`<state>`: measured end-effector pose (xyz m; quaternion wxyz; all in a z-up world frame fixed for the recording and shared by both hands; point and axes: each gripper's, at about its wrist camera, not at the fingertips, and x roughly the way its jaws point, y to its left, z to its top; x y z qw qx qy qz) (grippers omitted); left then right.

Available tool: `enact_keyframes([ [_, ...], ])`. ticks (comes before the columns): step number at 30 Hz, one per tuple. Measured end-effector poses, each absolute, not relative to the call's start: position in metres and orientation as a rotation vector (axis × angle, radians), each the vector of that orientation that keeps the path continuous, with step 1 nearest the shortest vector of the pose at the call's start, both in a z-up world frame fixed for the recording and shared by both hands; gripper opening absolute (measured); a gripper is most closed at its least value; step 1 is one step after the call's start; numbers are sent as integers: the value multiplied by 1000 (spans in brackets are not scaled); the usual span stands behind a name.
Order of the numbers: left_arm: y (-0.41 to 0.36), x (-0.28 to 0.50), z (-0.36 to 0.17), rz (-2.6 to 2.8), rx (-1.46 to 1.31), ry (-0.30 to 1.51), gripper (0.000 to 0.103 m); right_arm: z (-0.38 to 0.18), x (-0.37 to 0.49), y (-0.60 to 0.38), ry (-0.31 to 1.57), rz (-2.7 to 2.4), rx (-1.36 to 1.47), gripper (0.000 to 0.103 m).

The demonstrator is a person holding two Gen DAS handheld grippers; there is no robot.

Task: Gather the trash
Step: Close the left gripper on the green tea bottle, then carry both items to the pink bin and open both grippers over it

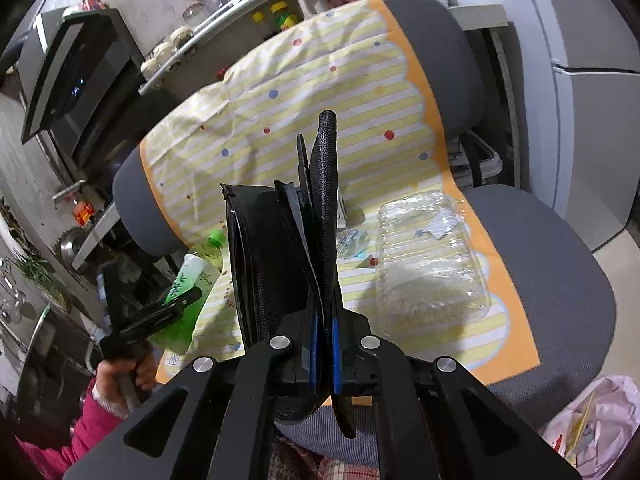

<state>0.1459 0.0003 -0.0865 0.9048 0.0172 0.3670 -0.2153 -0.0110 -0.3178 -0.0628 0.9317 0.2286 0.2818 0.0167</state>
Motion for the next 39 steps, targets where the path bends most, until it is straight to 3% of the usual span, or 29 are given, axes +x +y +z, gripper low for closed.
enact_keyframes([
  [10,-109,29,-44,-635,29,602,60,-58,-98,-353,489,-124,478,6],
  [24,-219,-76,-64,-964,129,589,60,-93,-248,-420,465,-498,572,6],
  [31,-255,-97,-72,-1023,183,591,60,-127,-279,-460,502,-634,640,6],
  [34,-263,-96,-76,-1025,195,606,60,-142,-280,-471,511,-671,662,12],
  [36,-266,-95,-80,-1022,201,621,60,-154,-278,-479,530,-709,673,26],
  [37,-268,-95,-81,-1021,204,625,60,-159,-278,-482,536,-716,688,42],
  [39,-270,-95,-83,-1018,213,631,60,-167,-280,-486,547,-720,716,44],
])
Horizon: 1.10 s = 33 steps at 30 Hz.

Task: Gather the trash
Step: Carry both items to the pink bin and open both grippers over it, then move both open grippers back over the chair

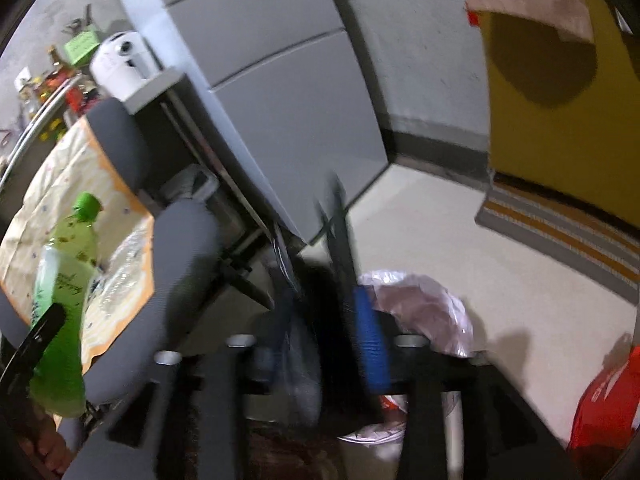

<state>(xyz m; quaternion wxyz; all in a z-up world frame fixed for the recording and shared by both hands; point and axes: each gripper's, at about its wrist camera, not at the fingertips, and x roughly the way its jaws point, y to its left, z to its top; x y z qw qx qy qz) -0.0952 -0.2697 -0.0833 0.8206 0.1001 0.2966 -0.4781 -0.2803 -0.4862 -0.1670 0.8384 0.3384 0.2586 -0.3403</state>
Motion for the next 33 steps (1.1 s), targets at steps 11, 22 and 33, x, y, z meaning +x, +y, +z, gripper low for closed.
enact_keyframes([
  [11,-282,-105,-94,-1066,261,656,60,-126,-295,-470,412,-693,632,44],
  [22,-335,-145,-97,-1243,327,627,60,-106,-317,-475,324,-702,626,44],
  [33,-370,-151,-99,-1260,343,605,97,-110,-332,-487,308,-749,642,44],
])
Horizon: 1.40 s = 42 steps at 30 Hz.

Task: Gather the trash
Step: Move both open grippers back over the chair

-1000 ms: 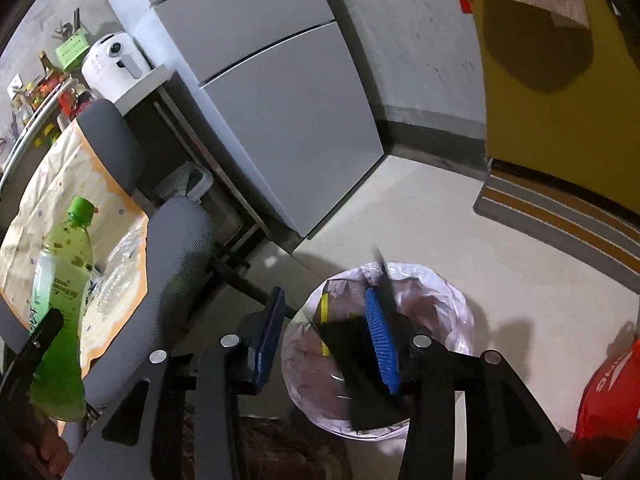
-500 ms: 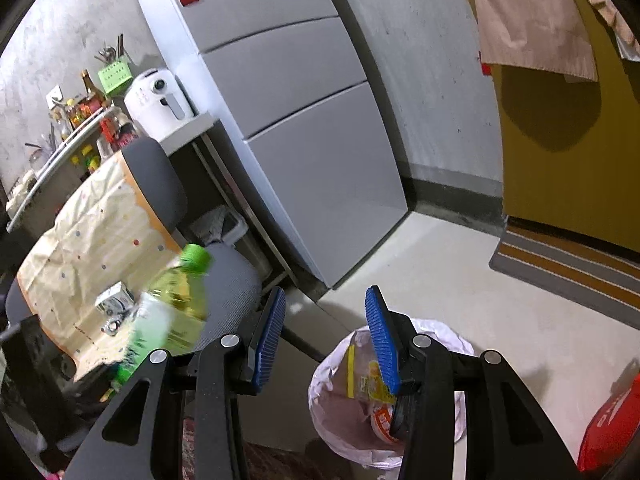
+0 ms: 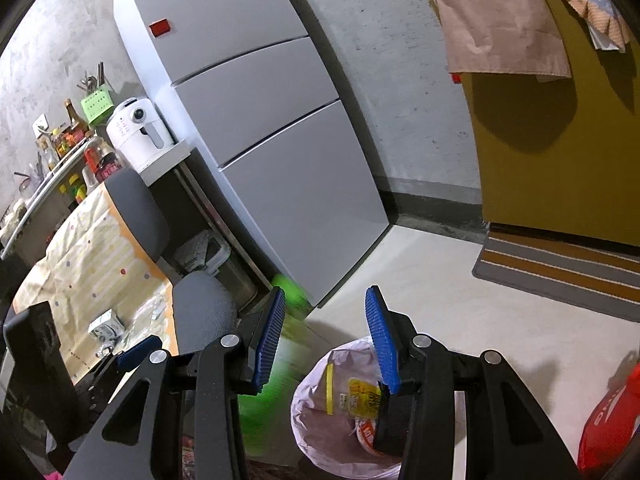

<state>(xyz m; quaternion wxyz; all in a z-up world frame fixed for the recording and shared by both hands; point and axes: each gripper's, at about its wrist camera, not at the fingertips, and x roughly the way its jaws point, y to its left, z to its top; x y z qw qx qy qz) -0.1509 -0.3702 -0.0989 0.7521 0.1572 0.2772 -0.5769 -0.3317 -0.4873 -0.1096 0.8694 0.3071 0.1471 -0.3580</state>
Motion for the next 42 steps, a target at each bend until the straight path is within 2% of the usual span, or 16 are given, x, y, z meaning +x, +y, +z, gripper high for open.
enact_keyframes([
  [15,-257,-79,-100,-952,301,605,97,-97,-251,-432,407,-547,549,44],
  [33,-108,49,-94,-527,164,654,97,-79,-71,-334,566,-213,341,44],
  [42,-81,125,-75,-400,159,667,97,-81,27,-319,614,-112,256,44],
])
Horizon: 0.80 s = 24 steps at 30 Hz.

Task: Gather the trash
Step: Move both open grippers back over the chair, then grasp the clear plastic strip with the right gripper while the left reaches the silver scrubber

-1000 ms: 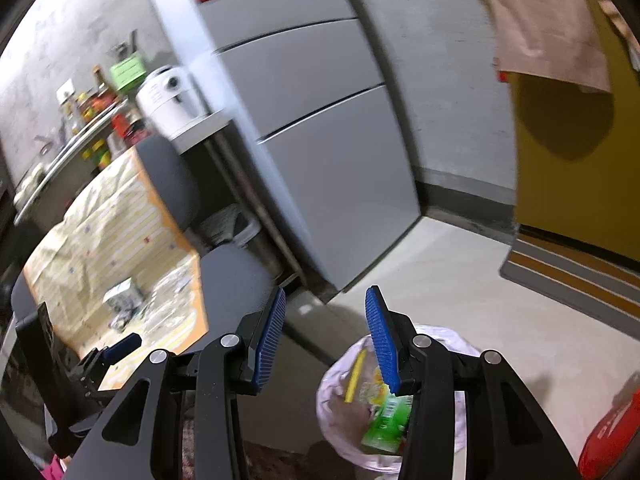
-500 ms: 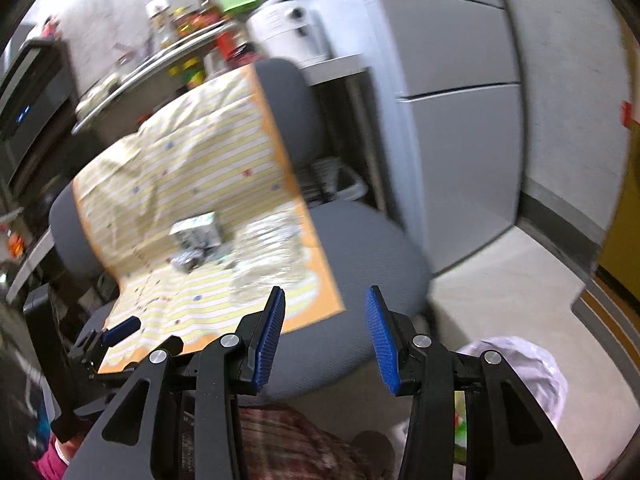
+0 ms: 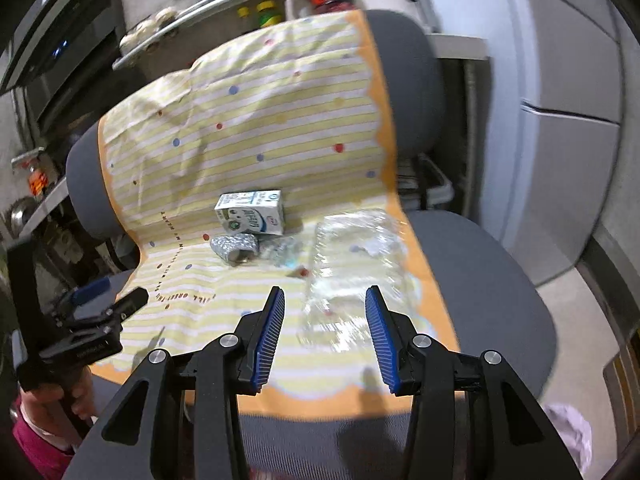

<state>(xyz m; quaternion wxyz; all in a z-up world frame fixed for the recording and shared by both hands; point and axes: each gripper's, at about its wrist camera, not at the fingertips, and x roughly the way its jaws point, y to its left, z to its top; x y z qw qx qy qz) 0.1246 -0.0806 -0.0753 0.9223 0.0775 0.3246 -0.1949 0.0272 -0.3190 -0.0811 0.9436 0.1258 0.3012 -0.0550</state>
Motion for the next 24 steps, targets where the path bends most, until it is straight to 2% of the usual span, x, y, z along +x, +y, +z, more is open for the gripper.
enact_keyframes([
  [10,-75,196,-79,-333,141,687,97,-136,158,-281,838,49,9,45],
  [19,-67,226,-102,-303,115,730,97,-172,207,-247,938,26,-382,44],
  [21,-61,227,-104,-297,97,733,97,-176,209,-242,930,19,-450,41],
  [24,-53,225,-103,-289,78,733,97,-174,204,-235,906,21,-488,15],
])
